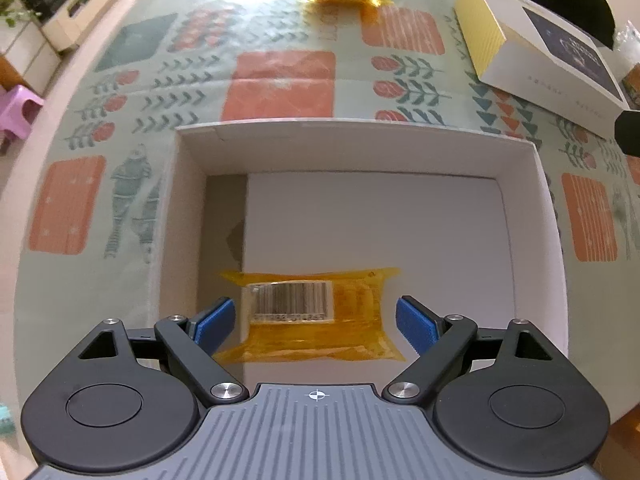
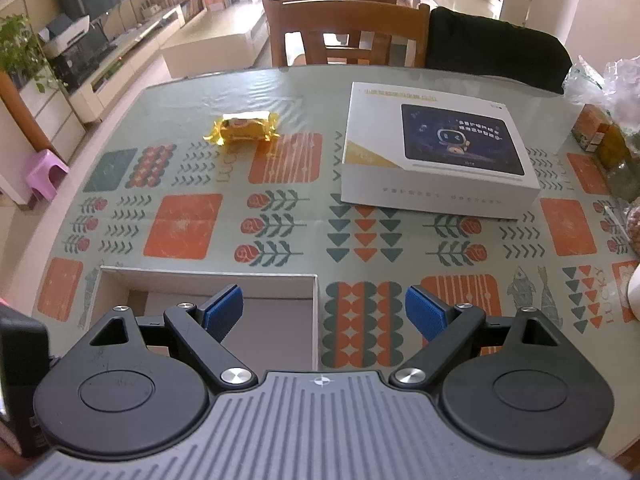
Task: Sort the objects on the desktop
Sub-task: 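Move the right tool toward the logo-printed yellow snack cake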
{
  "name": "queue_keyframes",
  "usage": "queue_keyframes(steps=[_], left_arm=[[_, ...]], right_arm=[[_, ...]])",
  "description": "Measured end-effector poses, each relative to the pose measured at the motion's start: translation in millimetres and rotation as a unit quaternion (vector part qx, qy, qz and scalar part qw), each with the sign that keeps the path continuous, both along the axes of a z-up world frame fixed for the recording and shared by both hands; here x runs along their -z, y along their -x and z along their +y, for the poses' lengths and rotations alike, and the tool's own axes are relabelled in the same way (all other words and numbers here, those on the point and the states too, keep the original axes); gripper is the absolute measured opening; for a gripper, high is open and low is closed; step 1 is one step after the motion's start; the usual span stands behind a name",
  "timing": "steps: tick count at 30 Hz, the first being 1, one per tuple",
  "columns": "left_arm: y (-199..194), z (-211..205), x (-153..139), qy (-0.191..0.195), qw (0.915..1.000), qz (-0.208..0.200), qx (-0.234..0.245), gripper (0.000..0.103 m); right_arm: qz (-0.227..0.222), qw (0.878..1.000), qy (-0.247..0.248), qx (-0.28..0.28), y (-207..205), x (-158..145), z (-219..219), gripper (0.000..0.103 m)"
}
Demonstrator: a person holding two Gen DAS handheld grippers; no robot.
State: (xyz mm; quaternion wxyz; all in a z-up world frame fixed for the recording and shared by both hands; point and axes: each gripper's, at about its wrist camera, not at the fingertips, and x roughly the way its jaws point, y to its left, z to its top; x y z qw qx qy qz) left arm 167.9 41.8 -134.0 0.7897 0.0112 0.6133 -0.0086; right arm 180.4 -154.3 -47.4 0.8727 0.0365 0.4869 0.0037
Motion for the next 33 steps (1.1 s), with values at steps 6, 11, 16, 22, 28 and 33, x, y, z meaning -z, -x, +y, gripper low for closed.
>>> queue_keyframes(steps=[6,11,16,22,28,33], left_arm=[[-4,-1,-29,-0.007,0.9996,-0.024,-0.01,0.088],[-14,1,-46,-0.012,0.9988,-0.039,-0.026,0.096],[-31,4,-57,-0.052,0.9968,-0.044,-0.041,0.1],[-61,18,-71,-0.047,0.9946,-0.055,-0.074,0.103],[-92,30,-75,-0.045,0.9931,-0.077,-0.077,0.103],[-116,42,-67,-0.014,0.9946,-0.098,-0.032,0.103]], right_arm=[[0.001,1.0,-0.023,0.004,-15,3,-13,0.103],[-0.005,1.0,-0.025,-0.009,-33,1,-19,0.103],[-0.022,0.999,-0.032,-0.031,-60,2,-18,0.103],[-0.033,0.997,-0.047,-0.052,-85,-6,-4,0.103],[-0.049,0.995,-0.055,-0.065,-102,-9,18,0.103],[-0.085,0.991,-0.053,-0.085,-113,-8,41,0.103]])
